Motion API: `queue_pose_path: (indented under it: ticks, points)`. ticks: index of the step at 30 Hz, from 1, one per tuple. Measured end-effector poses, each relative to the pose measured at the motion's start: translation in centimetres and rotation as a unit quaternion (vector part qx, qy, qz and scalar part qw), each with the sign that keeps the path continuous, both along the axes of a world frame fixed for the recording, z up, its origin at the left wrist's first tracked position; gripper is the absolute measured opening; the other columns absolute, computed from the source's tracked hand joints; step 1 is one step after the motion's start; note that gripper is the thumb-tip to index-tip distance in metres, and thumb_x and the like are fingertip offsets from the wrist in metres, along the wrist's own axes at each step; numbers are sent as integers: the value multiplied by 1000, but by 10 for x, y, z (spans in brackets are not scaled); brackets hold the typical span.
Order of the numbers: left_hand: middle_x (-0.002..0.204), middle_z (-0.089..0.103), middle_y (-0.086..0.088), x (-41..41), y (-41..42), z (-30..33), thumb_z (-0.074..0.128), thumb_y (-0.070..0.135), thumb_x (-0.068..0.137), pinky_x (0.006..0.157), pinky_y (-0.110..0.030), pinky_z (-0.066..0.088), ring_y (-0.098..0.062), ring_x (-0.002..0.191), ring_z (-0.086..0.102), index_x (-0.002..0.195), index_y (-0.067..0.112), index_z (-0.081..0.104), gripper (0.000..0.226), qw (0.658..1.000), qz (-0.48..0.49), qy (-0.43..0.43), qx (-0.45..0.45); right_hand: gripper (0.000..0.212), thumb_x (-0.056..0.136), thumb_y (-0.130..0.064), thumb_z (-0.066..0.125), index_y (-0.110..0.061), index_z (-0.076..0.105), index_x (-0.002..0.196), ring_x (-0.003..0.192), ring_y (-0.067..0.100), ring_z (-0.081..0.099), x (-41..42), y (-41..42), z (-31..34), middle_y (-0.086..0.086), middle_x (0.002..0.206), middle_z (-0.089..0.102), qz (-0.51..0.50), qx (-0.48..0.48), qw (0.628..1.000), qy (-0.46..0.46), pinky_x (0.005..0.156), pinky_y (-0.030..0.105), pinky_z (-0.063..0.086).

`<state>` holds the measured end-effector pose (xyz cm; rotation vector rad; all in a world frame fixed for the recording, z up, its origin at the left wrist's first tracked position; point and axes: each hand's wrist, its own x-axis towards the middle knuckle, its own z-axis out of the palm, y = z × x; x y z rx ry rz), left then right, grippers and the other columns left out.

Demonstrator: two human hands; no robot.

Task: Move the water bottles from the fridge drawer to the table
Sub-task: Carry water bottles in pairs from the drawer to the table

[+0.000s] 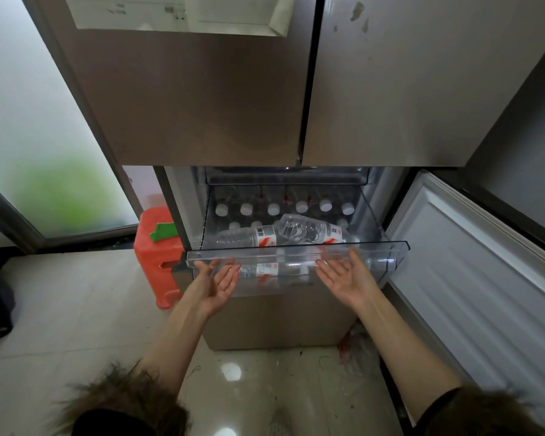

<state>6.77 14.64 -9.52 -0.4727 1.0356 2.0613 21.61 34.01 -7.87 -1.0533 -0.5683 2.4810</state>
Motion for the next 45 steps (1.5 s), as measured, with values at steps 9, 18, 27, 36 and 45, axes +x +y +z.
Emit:
queue_pose_path:
  ticks: [9,18,27,36,45]
  points:
    - [123,56,-10,0,-4,-8,17,50,96,86,-37,50,-26,109,57,102,15,50,48,999,-24,43,-18,46,97,-37,41,-15,37,138,117,32,54,6,4,14,14,133,51,179,185,957,-132,90,42,50]
    - [78,72,-3,11,-17,8,39,40,96,78,-32,53,-13,78,68,92,10,67,41,801,-117,440,-389,29,97,-28,44,-10,62,109,80,16,62,3,19,27,-5,87,65,167,621,711,-285,70,28,49]
    - [107,65,-1,-21,49,26,48,25,94,77,-21,50,-12,89,63,128,17,49,35,651,-140,634,-395,44,94,-33,49,-19,43,136,120,23,51,-42,78,12,7,134,52,313,698,555,-327,100,39,44]
    - [156,13,-8,-71,105,8,46,40,93,112,-40,24,-29,140,22,148,21,11,69,505,-461,544,-486,53,81,-44,60,-28,44,129,117,29,51,-92,102,-2,8,130,51,473,665,469,-338,95,44,45]
    - [157,4,-1,-98,135,-36,53,44,87,112,-58,0,-25,145,1,147,27,5,79,357,-549,512,-555,73,83,-46,62,-27,26,143,133,30,36,-117,110,-19,6,147,36,495,672,417,-360,106,42,36]
